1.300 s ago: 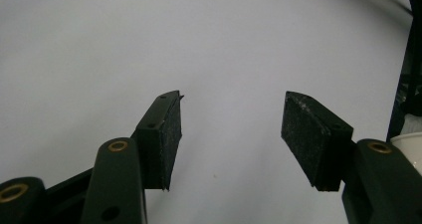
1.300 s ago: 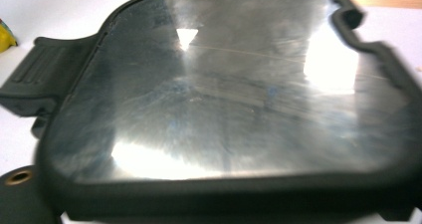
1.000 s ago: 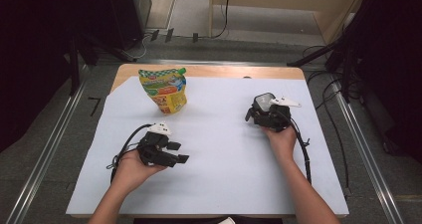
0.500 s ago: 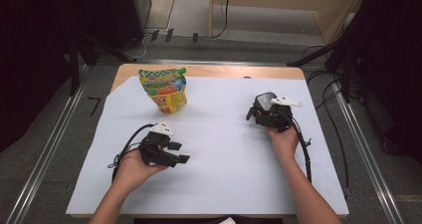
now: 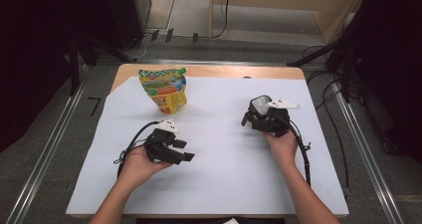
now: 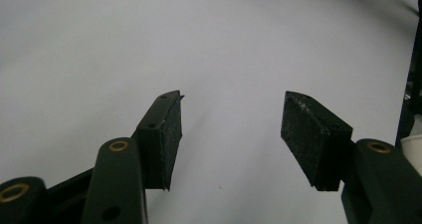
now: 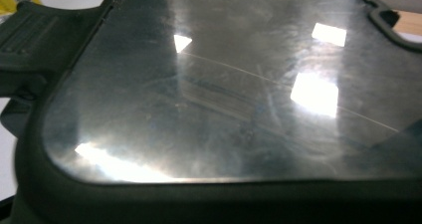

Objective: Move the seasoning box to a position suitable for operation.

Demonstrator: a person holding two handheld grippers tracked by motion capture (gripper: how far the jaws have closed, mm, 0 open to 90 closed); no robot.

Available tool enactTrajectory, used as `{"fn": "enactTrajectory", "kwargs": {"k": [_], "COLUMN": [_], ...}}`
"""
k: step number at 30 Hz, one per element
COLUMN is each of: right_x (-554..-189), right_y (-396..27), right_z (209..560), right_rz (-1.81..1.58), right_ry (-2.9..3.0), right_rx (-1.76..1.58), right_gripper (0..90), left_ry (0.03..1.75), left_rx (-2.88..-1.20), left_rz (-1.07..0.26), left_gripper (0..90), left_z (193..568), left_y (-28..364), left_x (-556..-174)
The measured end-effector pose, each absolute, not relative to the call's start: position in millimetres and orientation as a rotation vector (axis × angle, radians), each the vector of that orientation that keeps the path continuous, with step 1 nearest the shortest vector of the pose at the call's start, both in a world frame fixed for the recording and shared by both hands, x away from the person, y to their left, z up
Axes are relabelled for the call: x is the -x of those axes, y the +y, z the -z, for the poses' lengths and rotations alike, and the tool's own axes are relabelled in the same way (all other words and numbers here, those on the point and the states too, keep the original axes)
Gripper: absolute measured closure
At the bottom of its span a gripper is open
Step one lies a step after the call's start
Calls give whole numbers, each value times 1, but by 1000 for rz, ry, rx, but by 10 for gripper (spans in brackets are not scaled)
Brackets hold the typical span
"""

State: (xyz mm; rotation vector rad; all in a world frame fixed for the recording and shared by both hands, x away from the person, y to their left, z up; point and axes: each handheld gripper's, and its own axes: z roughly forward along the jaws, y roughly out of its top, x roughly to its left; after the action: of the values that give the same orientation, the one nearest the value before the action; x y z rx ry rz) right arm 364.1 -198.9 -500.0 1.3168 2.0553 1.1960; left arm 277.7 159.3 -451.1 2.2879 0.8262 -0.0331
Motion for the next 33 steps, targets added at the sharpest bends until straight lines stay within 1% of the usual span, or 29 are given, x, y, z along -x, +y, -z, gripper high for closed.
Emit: {"fn": "enactTrajectory", "kwargs": {"k": [7, 15, 24, 33], "right_x": [-351, -336, -315, -305], "right_y": [-188, -176, -149, -126], "right_z": [500, 499, 497, 503], "right_rz": [-1201, -1240, -1278, -1275], "right_ry": [2113, 2166, 2246, 2324], "right_rx": [-1259, -1201, -1096, -1022], "right_gripper": [156, 156, 156, 156], "left_ry": [798, 789, 788, 795], "left_rx": [-2303, -2293, -2294, -2290], "left_rz": [51, 68, 59, 55], "left_gripper": [422, 422, 428, 428], "left_z": [454, 454, 454, 454], "left_y": [148, 145, 143, 145], "left_x": [-285, -292, -295, -296]}}
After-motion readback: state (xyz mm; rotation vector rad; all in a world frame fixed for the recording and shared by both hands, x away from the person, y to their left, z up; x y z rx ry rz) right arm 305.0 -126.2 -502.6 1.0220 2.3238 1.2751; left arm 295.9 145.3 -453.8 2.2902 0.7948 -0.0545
